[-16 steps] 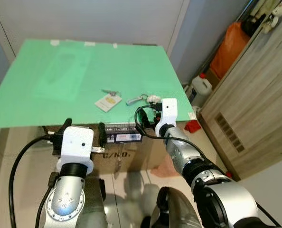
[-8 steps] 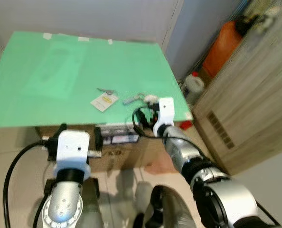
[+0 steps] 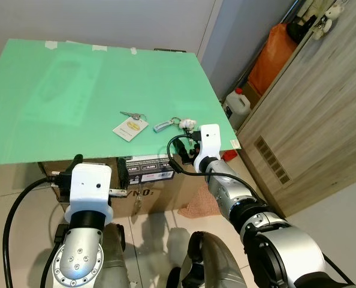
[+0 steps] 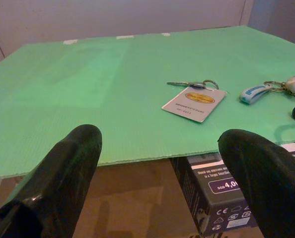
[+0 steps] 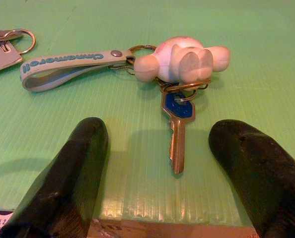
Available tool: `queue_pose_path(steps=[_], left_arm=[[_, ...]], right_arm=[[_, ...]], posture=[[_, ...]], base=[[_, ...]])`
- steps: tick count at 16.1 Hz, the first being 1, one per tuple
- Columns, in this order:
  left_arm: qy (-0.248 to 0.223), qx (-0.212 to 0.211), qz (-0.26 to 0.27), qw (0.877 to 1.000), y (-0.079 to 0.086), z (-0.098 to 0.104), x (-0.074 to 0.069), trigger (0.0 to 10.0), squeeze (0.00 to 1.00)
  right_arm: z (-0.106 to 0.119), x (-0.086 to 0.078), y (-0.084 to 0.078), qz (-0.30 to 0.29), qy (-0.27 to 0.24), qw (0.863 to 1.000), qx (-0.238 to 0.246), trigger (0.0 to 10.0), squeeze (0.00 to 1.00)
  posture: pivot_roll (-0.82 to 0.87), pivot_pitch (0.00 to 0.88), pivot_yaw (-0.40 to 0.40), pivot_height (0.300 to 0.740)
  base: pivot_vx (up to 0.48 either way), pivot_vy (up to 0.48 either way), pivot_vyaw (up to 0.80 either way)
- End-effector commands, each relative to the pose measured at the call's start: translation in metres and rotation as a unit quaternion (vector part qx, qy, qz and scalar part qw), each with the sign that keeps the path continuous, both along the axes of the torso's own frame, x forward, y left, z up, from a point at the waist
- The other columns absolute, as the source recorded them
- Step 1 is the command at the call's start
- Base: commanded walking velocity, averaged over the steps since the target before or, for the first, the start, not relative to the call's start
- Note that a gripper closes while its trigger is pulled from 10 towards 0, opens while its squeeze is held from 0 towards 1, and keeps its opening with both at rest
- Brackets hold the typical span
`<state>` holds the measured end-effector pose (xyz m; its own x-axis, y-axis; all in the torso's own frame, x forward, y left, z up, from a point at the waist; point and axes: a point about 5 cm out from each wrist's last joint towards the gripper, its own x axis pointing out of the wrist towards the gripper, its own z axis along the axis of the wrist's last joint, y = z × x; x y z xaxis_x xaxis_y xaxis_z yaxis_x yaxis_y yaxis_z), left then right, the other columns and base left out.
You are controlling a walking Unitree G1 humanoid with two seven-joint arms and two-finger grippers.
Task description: Hang keys on a hook
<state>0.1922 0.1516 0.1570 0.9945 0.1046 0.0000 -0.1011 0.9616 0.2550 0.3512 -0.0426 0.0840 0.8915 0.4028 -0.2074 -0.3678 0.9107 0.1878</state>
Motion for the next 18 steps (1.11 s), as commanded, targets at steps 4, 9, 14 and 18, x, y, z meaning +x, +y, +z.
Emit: queue_pose_path(steps=[4, 9, 14, 18], left_arm=[[-0.006, -0.009, -0.002, 1.000, -0.005, 0.004, 0.001, 10.0, 0.00], [-0.005, -0.006, -0.004, 1.000, -0.006, 0.005, 0.006, 10.0, 0.00], [-0.008, -0.006, -0.010, 1.000, -0.008, 0.006, 0.010, 10.0, 0.00], [-0.009, -0.003, -0.008, 1.000, -0.007, 0.006, 0.011, 10.0, 0.00]], right_arm=[[-0.012, -0.014, 0.029, 0.041, 0.058, 0.997, 0.018, 10.0, 1.00], [-0.009, -0.014, 0.033, 0.054, 0.058, 0.996, 0.038, 10.0, 1.00], [-0.005, -0.013, 0.034, 0.060, 0.047, 0.996, 0.036, 0.0, 0.00], [0.001, -0.011, 0.039, 0.067, 0.038, 0.996, 0.052, 0.0, 0.00]], posture=[[0.42, 0.155, -0.232, 0.601], [0.41, 0.146, -0.229, 0.601], [0.40, 0.136, -0.229, 0.601], [0.40, 0.126, -0.236, 0.601]], base=[[0.000, 0.000, 0.00], [0.000, 0.000, 0.00], [0.000, 0.000, 0.00], [0.000, 0.000, 0.00]])
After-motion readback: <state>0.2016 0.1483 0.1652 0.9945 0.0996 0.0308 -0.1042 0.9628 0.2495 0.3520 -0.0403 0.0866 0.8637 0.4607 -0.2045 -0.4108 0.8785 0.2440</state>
